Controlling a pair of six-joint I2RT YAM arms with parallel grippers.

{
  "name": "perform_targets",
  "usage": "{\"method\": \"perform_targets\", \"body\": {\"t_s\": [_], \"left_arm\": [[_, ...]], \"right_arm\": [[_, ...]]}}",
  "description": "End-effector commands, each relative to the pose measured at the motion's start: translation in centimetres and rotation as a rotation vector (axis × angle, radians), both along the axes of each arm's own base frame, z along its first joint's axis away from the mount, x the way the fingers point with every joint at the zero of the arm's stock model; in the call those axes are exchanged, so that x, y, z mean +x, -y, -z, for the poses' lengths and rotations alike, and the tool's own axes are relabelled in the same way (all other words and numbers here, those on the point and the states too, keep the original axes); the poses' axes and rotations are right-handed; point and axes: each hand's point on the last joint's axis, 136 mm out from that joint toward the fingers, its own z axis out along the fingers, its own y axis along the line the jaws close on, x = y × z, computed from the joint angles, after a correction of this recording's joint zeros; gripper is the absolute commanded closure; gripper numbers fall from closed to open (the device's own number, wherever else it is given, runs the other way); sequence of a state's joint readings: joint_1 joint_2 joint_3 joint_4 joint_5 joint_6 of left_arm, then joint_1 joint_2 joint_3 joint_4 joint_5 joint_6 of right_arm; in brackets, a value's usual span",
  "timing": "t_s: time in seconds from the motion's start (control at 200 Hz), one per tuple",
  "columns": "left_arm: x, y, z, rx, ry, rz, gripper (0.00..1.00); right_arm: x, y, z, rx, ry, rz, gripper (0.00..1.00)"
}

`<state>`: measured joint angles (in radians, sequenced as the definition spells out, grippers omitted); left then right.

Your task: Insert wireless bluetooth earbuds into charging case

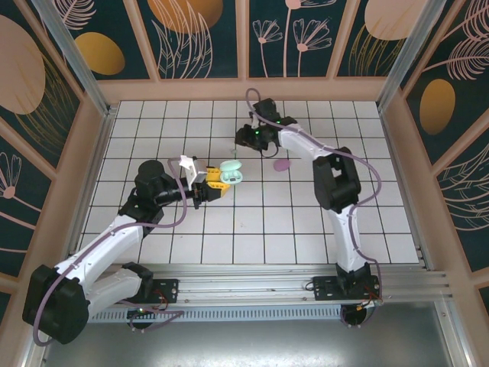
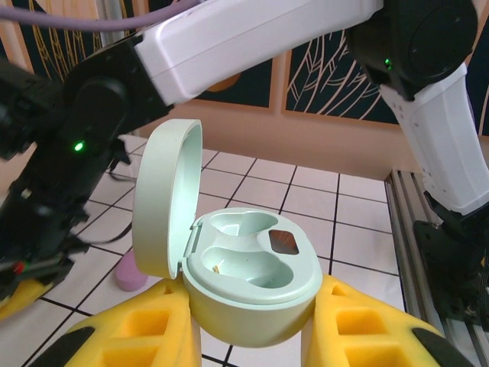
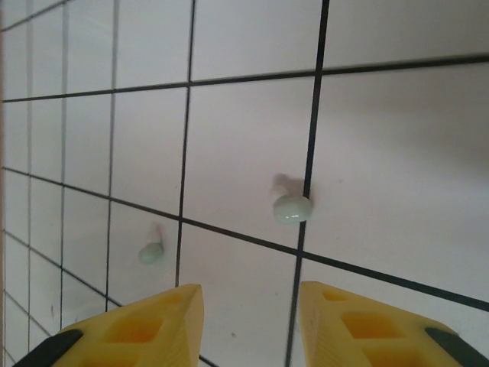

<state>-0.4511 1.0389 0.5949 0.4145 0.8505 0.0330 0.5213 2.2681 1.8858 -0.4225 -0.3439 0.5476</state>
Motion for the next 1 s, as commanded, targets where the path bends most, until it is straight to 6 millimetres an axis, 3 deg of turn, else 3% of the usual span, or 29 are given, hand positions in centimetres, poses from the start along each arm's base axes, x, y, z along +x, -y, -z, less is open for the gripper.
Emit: {"method": "perform_targets", "body": {"t_s": [0.0,0.26,0.48,0.996], "left_arm": [[-0.3,-0.2,-0.1,-0.003,0.019,-0.006,0.95],[-0.6,-0.3,0.1,0.003,0.024,-0.001,0.95],[-0.8,-0.4,0.5,0.011,0.029,0.001,0.95],[-1.1,-0.5,0.6,0.026,0.042,0.004,0.95]], "right_arm": [[1.6,-0.9,0.8,-0.002,-0.055,0.136,0.63],[2.5,-2.9,2.8,-0.036,-0.072,0.243,0.69],[2.8,-2.2,3.4,-0.083,-0.061,0.321,0.68],[0.9,-2.1,6.8,-0.174,-0.092,0.351,0.64]]}}
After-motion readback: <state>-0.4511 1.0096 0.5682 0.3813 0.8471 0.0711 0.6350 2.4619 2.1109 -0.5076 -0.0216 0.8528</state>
